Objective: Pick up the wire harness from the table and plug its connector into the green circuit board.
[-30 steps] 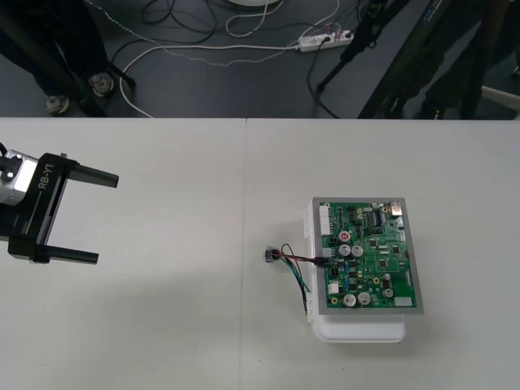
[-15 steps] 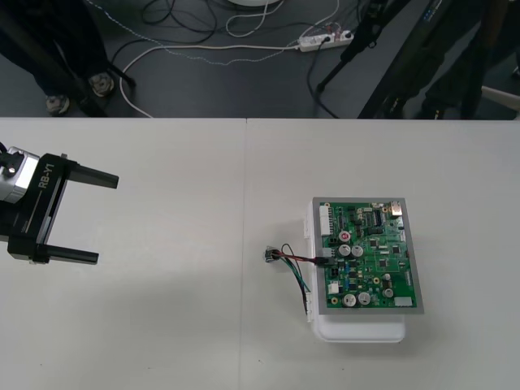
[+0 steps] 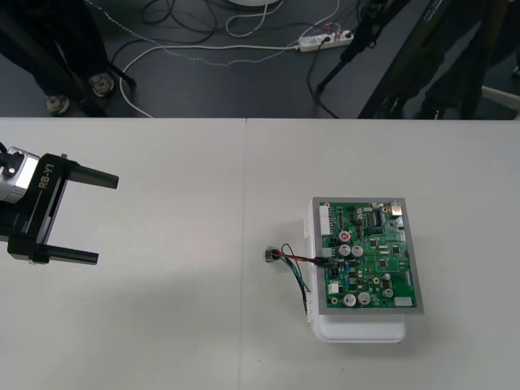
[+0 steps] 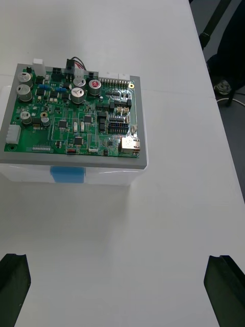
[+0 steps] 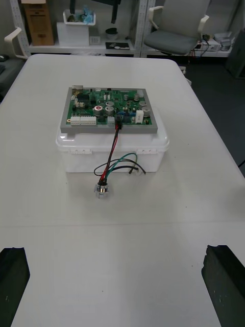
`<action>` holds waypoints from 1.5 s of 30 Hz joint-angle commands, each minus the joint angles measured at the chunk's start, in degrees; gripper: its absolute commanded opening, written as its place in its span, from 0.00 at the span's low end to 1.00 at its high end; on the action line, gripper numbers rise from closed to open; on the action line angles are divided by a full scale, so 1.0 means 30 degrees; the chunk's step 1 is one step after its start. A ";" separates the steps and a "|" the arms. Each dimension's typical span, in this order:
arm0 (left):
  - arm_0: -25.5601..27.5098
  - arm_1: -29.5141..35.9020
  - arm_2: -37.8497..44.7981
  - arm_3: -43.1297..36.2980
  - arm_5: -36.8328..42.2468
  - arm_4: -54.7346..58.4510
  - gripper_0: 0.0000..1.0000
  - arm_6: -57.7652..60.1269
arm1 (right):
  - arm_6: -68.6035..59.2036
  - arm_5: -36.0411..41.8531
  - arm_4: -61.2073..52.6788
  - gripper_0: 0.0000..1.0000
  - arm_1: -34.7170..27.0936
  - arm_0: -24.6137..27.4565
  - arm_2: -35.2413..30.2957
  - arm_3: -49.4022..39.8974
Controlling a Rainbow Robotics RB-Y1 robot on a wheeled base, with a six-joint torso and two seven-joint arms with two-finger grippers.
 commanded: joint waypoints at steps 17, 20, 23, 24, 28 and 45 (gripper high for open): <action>0.0276 0.0872 0.0559 -0.0411 -0.0570 0.0052 1.00 0.1306 | 0.0173 -0.0130 0.0089 1.00 -0.1045 0.0308 0.0231 -0.0448; 0.0276 0.0872 0.0559 -0.0411 -0.0570 0.0052 1.00 0.1306 | 0.0173 -0.0130 0.0089 1.00 -0.1045 0.0308 0.0231 -0.0448; 0.0276 0.0872 0.0559 -0.0411 -0.0570 0.0052 1.00 0.1306 | 0.0173 -0.0130 0.0089 1.00 -0.1045 0.0308 0.0231 -0.0448; 0.0276 0.0872 0.0559 -0.0411 -0.0570 0.0052 1.00 0.1306 | 0.0173 -0.0130 0.0089 1.00 -0.1045 0.0308 0.0231 -0.0448; 0.0276 0.0872 0.0559 -0.0411 -0.0570 0.0052 1.00 0.1306 | 0.0173 -0.0130 0.0089 1.00 -0.1045 0.0308 0.0231 -0.0448; 0.0276 0.0872 0.0559 -0.0411 -0.0570 0.0052 1.00 0.1306 | 0.0173 -0.0130 0.0089 1.00 -0.1045 0.0308 0.0231 -0.0448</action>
